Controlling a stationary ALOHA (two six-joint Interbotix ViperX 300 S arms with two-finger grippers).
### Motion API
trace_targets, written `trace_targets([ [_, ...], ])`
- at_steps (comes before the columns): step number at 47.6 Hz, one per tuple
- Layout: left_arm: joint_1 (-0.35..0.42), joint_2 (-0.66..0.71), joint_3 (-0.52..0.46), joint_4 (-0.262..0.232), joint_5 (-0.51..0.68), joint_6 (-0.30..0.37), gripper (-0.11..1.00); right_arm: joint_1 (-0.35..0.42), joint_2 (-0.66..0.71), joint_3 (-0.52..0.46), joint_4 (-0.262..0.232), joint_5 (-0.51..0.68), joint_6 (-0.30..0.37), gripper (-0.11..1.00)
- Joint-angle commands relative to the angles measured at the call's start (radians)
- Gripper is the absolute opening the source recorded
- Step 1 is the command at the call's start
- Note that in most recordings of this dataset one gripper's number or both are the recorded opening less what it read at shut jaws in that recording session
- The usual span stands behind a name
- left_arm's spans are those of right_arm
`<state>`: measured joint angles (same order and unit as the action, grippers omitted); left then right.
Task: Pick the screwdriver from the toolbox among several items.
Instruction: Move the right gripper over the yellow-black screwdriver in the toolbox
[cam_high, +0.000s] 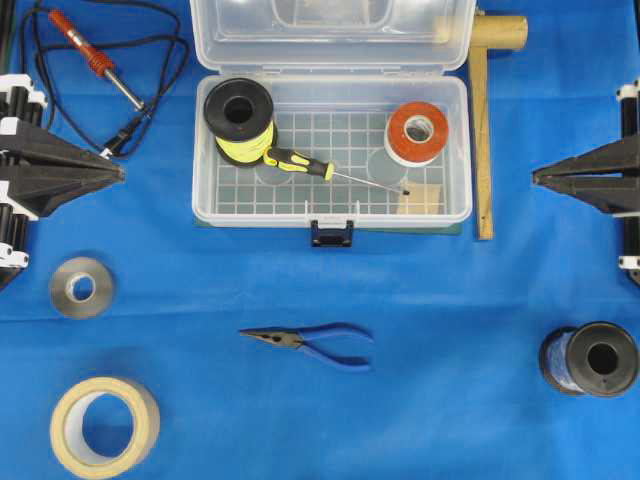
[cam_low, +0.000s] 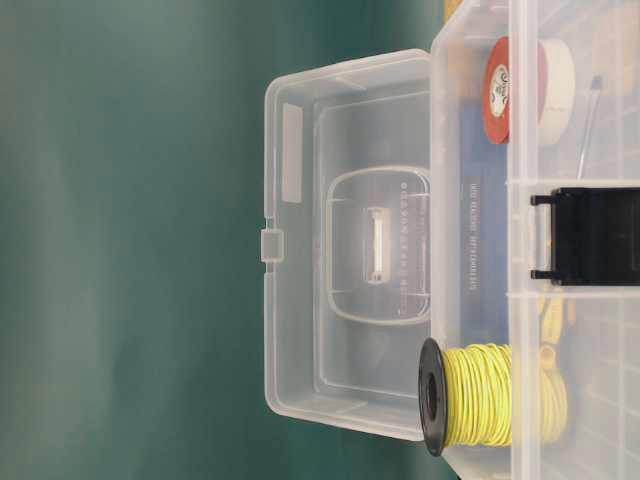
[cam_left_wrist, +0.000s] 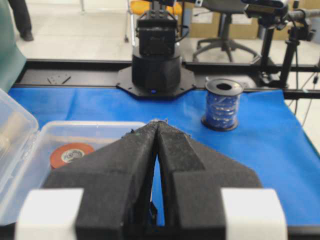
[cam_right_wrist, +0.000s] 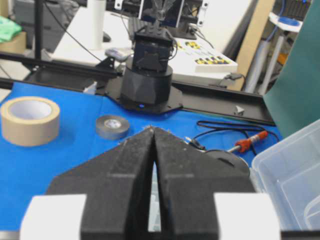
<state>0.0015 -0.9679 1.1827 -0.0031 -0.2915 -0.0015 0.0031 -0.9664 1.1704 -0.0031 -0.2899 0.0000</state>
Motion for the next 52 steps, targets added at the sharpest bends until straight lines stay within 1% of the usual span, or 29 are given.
trace_targets([
  [1,0.002,0.008,-0.015,-0.029,-0.005,0.005,0.00,-0.009,0.014,-0.029,0.008,0.002,0.014,0.00],
  [5,0.002,0.011,-0.015,-0.028,-0.005,0.003,0.00,-0.018,0.051,-0.074,0.031,0.063,0.025,0.00],
  [10,0.002,0.014,-0.017,-0.028,-0.005,0.002,0.00,-0.052,0.130,-0.170,0.051,0.184,0.044,0.00],
  [20,0.000,0.015,-0.015,-0.028,-0.003,0.002,0.00,-0.141,0.313,-0.357,0.054,0.374,0.100,0.00],
  [24,0.002,0.017,-0.015,-0.028,-0.003,0.005,0.00,-0.175,0.407,-0.446,0.054,0.454,0.123,0.00],
  [30,0.002,0.015,-0.015,-0.028,-0.002,0.006,0.00,-0.204,0.560,-0.569,0.055,0.563,0.150,0.01],
  [32,0.002,0.015,-0.015,-0.028,0.000,0.006,0.00,-0.210,0.609,-0.607,0.054,0.597,0.161,0.05],
  [35,0.002,0.017,-0.014,-0.028,0.000,0.005,0.00,-0.219,0.689,-0.672,0.054,0.655,0.179,0.19],
  [43,0.002,0.015,-0.015,-0.028,0.000,0.005,0.00,-0.230,0.907,-0.857,0.035,0.815,0.216,0.67],
  [44,0.002,0.015,-0.015,-0.028,0.002,0.005,0.00,-0.232,0.933,-0.877,0.034,0.827,0.219,0.71],
  [46,0.002,0.017,-0.015,-0.028,0.000,0.005,0.00,-0.235,0.980,-0.914,0.034,0.853,0.224,0.72],
  [52,0.002,0.017,-0.014,-0.028,0.002,0.003,0.00,-0.242,1.124,-1.011,0.034,0.923,0.235,0.67],
])
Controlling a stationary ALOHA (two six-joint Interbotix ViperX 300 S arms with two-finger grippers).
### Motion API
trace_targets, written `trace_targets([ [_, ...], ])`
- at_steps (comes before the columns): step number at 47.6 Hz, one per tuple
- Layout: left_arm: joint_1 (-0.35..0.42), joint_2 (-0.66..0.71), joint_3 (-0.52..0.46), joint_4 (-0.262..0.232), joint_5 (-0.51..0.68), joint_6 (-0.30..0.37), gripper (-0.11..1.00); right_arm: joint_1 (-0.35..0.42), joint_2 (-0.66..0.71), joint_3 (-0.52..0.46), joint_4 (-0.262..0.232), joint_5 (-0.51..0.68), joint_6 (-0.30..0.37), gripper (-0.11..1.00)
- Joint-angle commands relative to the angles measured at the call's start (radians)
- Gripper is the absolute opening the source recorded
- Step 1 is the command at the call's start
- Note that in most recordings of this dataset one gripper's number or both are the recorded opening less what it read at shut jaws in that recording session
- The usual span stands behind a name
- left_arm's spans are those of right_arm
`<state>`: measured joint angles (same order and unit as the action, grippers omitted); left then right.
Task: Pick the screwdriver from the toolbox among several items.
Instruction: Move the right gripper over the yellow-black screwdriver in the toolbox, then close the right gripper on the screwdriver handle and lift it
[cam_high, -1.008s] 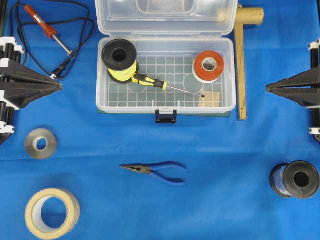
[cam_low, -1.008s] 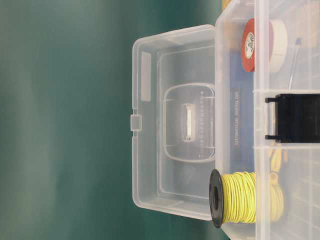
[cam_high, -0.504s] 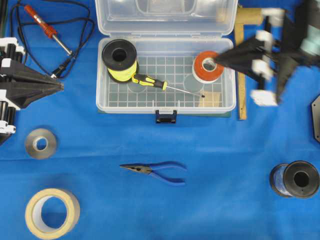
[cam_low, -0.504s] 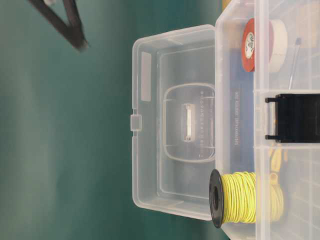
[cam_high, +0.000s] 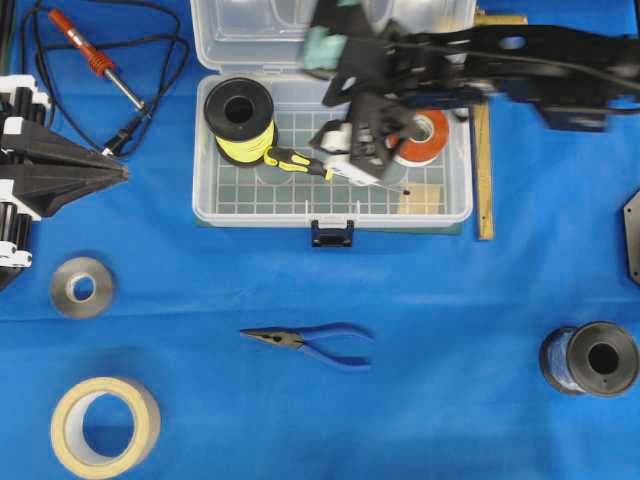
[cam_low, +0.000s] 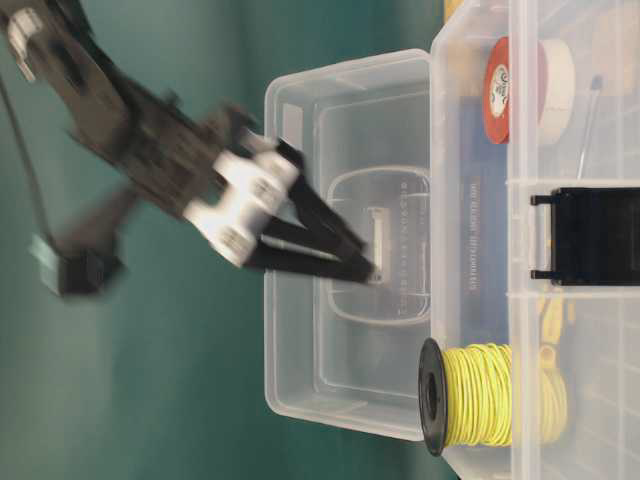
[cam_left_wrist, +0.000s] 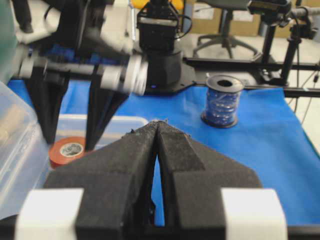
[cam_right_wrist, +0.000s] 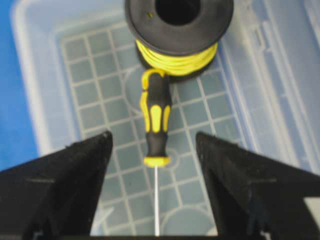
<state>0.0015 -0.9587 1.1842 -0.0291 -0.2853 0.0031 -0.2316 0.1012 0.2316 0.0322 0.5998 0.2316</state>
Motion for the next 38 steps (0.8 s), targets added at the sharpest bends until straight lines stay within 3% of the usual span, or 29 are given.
trace_targets([
  [1,0.002,0.006,-0.015,-0.003,-0.005,-0.002,0.00,-0.009,0.077,-0.084,-0.002,0.043,0.003,0.67],
  [11,0.002,0.008,-0.012,-0.002,0.000,-0.003,0.00,-0.008,0.230,-0.149,0.005,0.072,0.005,0.67],
  [25,0.003,0.005,-0.011,-0.002,0.012,0.000,0.00,-0.006,0.308,-0.149,0.009,0.067,0.003,0.64],
  [30,0.014,0.006,-0.012,-0.002,0.015,-0.002,0.00,-0.002,0.308,-0.149,0.009,0.071,-0.002,0.53],
  [35,0.026,0.005,-0.012,-0.002,0.018,-0.003,0.00,0.003,0.304,-0.147,0.014,0.083,-0.002,0.26],
  [38,0.032,0.005,-0.012,-0.002,0.020,-0.003,0.00,0.003,0.290,-0.147,0.018,0.100,-0.002,0.25],
])
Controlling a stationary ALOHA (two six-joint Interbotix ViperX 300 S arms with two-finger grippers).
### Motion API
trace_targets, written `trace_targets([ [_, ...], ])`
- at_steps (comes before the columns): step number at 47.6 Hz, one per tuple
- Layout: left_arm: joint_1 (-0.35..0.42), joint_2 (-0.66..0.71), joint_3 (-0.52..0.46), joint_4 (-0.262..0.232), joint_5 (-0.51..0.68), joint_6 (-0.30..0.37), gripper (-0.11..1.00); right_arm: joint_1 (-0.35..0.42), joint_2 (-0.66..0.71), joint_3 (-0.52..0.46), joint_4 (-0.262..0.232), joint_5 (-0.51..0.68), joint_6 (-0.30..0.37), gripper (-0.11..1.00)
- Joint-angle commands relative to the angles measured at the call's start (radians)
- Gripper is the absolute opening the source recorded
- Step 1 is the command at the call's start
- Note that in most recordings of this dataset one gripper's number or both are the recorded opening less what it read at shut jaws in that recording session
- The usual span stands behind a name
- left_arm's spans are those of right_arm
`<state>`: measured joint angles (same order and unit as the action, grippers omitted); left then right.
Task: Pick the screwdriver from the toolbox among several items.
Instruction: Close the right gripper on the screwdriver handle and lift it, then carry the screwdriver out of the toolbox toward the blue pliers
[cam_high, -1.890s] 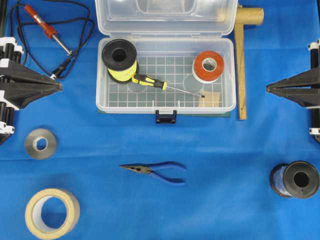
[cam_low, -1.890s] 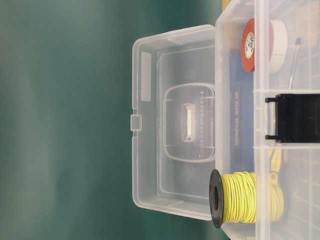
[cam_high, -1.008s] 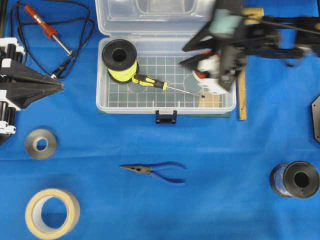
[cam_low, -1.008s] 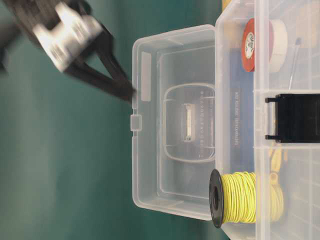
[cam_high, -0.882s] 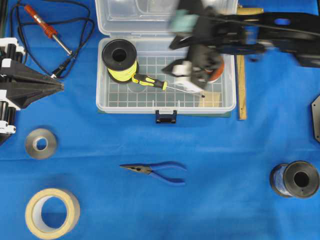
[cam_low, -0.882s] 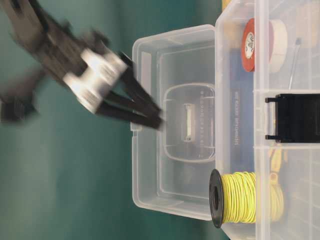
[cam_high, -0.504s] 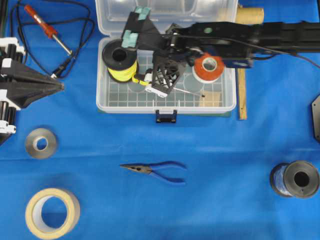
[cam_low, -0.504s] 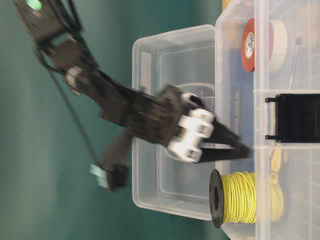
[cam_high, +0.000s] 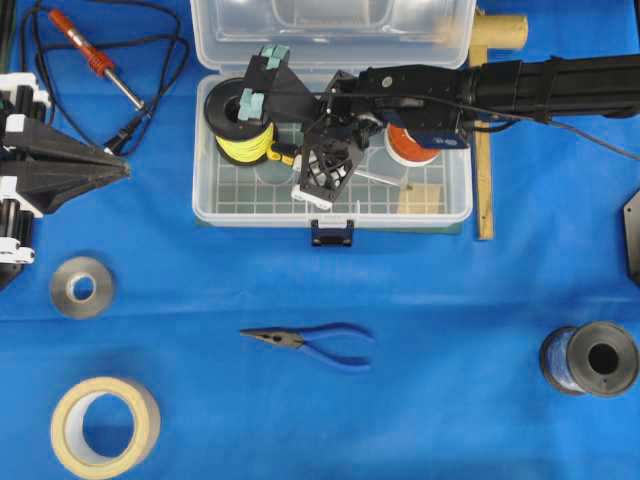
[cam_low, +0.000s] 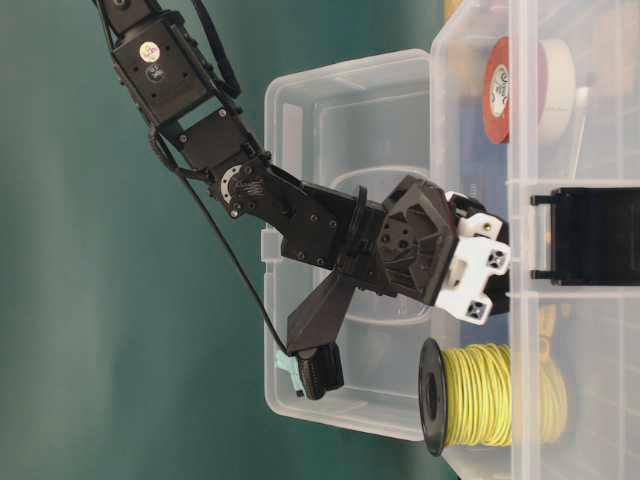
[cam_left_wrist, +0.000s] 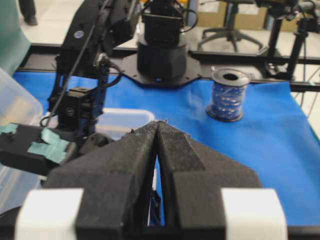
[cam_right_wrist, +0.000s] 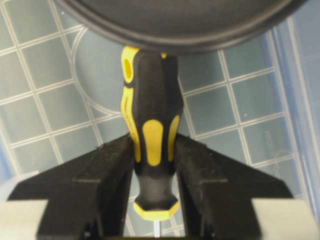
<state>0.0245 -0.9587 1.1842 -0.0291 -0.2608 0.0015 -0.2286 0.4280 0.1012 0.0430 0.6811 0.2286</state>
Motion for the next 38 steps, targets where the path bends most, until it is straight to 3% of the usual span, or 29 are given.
trace_targets([
  [1,0.011,0.005,-0.012,-0.002,-0.005,-0.002,0.00,0.000,-0.043,-0.017,0.008,0.025,0.002,0.25],
  [20,0.012,0.002,-0.012,-0.002,-0.005,-0.003,0.00,0.037,-0.313,-0.011,0.005,0.143,0.032,0.25],
  [29,0.012,0.002,-0.011,-0.002,-0.005,-0.003,0.00,0.166,-0.374,-0.012,-0.002,0.161,0.095,0.25],
  [38,0.012,0.002,-0.011,-0.003,-0.005,-0.003,0.00,0.304,-0.293,-0.026,-0.037,0.048,0.204,0.25],
])
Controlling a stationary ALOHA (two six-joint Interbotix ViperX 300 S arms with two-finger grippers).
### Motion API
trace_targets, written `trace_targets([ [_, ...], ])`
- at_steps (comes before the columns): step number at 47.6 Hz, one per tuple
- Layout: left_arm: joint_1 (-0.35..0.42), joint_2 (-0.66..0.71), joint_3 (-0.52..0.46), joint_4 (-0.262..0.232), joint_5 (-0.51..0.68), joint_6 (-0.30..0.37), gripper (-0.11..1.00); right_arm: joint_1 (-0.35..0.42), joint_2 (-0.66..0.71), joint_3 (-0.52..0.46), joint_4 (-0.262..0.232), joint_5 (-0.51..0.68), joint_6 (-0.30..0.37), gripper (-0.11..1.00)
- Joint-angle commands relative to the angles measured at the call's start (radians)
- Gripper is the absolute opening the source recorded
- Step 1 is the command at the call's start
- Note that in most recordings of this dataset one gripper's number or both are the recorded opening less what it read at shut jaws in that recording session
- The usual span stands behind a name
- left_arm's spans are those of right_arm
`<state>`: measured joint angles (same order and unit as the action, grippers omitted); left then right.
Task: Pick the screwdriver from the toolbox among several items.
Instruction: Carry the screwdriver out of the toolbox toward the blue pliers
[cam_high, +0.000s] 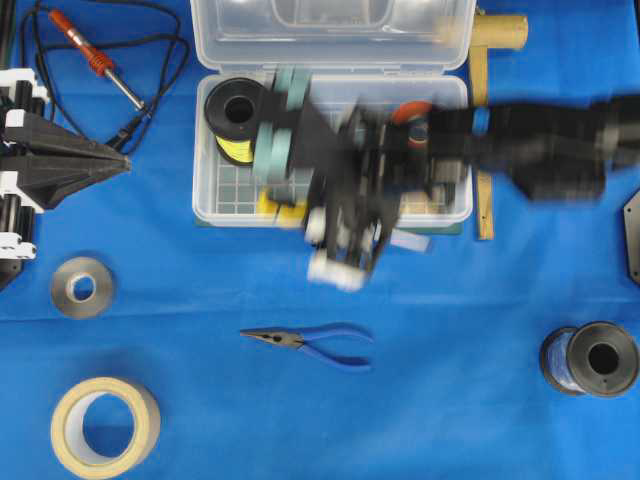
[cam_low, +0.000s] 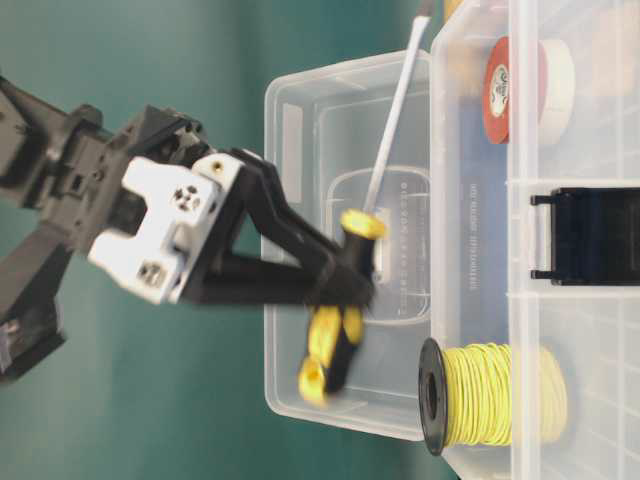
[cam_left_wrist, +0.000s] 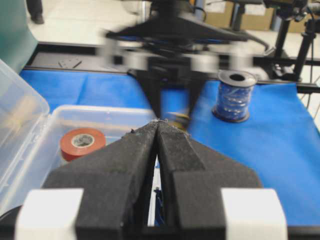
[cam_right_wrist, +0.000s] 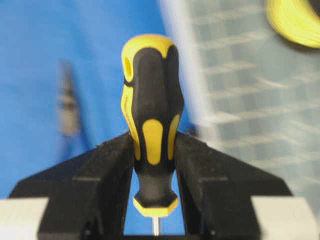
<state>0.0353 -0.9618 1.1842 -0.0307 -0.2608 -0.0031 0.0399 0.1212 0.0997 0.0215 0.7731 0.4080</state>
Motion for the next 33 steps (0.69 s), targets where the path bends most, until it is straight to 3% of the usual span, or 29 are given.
trace_targets([
  [1,0.002,0.005,-0.012,0.000,-0.005,0.000,0.00,0.044,0.029,-0.028,-0.020,-0.055,0.037,0.25],
  [8,0.002,0.006,-0.011,-0.002,-0.005,0.000,0.00,0.087,0.158,-0.064,-0.041,-0.075,0.109,0.25],
  [16,0.002,0.006,-0.009,-0.002,-0.005,-0.002,0.00,0.112,0.275,-0.121,-0.043,-0.077,0.133,0.25],
  [33,0.002,0.005,-0.006,-0.002,-0.005,-0.002,0.00,0.120,0.360,-0.152,-0.038,-0.087,0.176,0.25],
])
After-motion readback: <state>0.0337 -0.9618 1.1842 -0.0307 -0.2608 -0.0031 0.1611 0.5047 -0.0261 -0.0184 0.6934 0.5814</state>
